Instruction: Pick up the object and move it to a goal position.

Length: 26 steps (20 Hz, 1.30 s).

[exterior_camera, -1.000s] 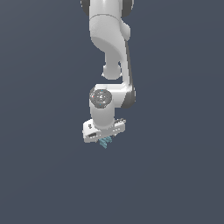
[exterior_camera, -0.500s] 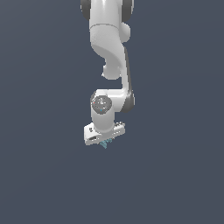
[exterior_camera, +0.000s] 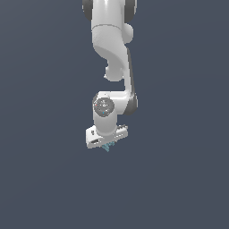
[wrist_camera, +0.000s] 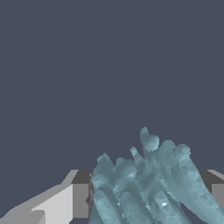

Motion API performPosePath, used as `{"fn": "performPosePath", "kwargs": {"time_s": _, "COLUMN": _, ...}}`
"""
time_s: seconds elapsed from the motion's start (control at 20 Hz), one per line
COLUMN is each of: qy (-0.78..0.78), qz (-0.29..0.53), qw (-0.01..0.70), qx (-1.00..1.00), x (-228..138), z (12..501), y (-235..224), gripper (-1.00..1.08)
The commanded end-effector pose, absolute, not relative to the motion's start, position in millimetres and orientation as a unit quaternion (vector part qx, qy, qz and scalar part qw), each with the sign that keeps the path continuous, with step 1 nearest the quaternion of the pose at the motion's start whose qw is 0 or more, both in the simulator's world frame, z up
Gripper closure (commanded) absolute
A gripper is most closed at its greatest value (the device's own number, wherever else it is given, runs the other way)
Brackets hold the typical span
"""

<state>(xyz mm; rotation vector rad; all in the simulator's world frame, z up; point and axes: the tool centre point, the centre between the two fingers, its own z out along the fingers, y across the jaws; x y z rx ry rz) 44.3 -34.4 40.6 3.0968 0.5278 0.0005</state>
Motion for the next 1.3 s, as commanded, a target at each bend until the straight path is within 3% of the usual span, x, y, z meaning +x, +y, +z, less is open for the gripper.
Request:
{"fn": "performPosePath", "kwargs": {"time_s": 0.0, "qy": 0.167, "qz": 0.001, "qw": 0.0, "qx": 0.986, "x": 44.6, "z": 41.9, "y": -33.7, "gripper": 1.08}}
{"fn": "performPosePath", "kwargs": {"time_s": 0.55, "qy": 0.133, "qz": 0.023, "qw": 0.009, "qx": 0.991, "x": 54.8, "z": 97.1, "y": -12.4, "gripper": 1.08}}
{"fn": "performPosePath", "kwargs": {"time_s": 1.25, "qy": 0.033, "qz": 0.085, "qw": 0.036, "qx": 0.995, "x": 79.1, "z": 255.4, "y": 46.9, "gripper": 1.08}}
